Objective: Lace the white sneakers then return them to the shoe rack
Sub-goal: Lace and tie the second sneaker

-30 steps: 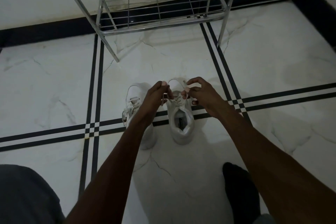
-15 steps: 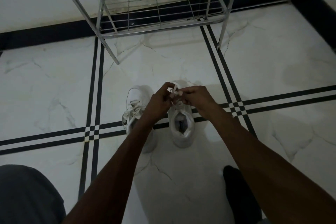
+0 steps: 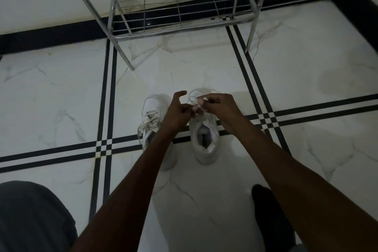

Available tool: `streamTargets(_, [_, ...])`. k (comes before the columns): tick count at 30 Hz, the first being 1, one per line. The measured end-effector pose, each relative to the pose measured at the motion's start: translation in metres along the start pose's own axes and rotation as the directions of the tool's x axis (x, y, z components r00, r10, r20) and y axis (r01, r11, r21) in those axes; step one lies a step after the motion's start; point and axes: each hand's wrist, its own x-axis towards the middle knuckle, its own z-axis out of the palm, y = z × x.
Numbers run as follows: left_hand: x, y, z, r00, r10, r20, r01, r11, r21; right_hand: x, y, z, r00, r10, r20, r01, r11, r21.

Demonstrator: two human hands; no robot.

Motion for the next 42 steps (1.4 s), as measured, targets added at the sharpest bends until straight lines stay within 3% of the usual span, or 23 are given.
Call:
streamTargets(2, [0.001, -0.002, -0.003, 0.999, -0.039, -0.011, 0.038, 0.997, -0.073, -0.002, -0.001, -0.008, 0.996, -0.037, 0.081, 0.039, 0.999, -0.025])
streamTargets(4, [0.003, -0.004, -0.004, 0.999, -0.034, -0.033, 0.032, 0.998, -0.056, 0.000, -0.006, -0.015, 0.984, -0.071, 0.166, 0.101, 0.979, -0.179])
streamTargets(8, [0.006, -0.004, -0.006, 0.999, -0.028, -0.032, 0.026, 0.996, -0.080, 0.007, -0.020, -0.018, 0.959, -0.112, 0.261, 0.256, 0.738, -0.624])
streamTargets(11, [0.005, -0.005, -0.007, 0.999, -0.023, -0.025, 0.021, 0.995, -0.098, 0.009, -0.025, -0.012, 0.945, -0.211, 0.250, 0.327, 0.649, -0.687])
streamTargets(15, [0.003, -0.005, -0.008, 1.000, -0.015, -0.012, 0.013, 0.986, -0.169, 0.007, -0.019, -0.004, 0.937, -0.318, 0.141, 0.320, 0.625, -0.712])
streamTargets(18, [0.002, -0.006, -0.010, 1.000, 0.023, 0.007, -0.021, 0.978, -0.209, 0.006, -0.013, -0.003, 0.936, -0.338, 0.102, 0.305, 0.630, -0.714])
streamTargets(21, [0.002, -0.008, -0.008, 0.998, 0.059, 0.038, -0.051, 0.981, -0.189, 0.006, -0.011, -0.003, 0.935, -0.355, 0.005, 0.271, 0.704, -0.657])
streamTargets(28, [0.010, -0.001, -0.007, 0.993, 0.115, 0.003, -0.114, 0.984, 0.140, 0.002, -0.013, -0.011, 0.976, -0.214, -0.051, 0.162, 0.857, -0.489])
streamTargets(33, [0.007, 0.002, -0.019, 0.972, 0.199, -0.126, -0.109, 0.853, 0.511, -0.002, -0.010, -0.027, 0.996, -0.086, -0.032, 0.065, 0.906, -0.419])
streamTargets(36, [-0.009, -0.007, -0.036, 0.966, 0.169, -0.198, 0.011, 0.732, 0.681, -0.012, 0.004, -0.058, 0.988, 0.079, -0.133, -0.120, 0.936, -0.332])
streamTargets(39, [-0.024, -0.022, -0.035, 0.971, 0.091, -0.220, 0.103, 0.671, 0.734, -0.026, 0.023, -0.075, 0.947, 0.261, -0.186, -0.301, 0.925, -0.231])
streamTargets(42, [-0.029, -0.030, -0.027, 0.963, 0.096, -0.251, 0.126, 0.663, 0.738, -0.026, 0.031, -0.069, 0.931, 0.285, -0.228, -0.331, 0.922, -0.202])
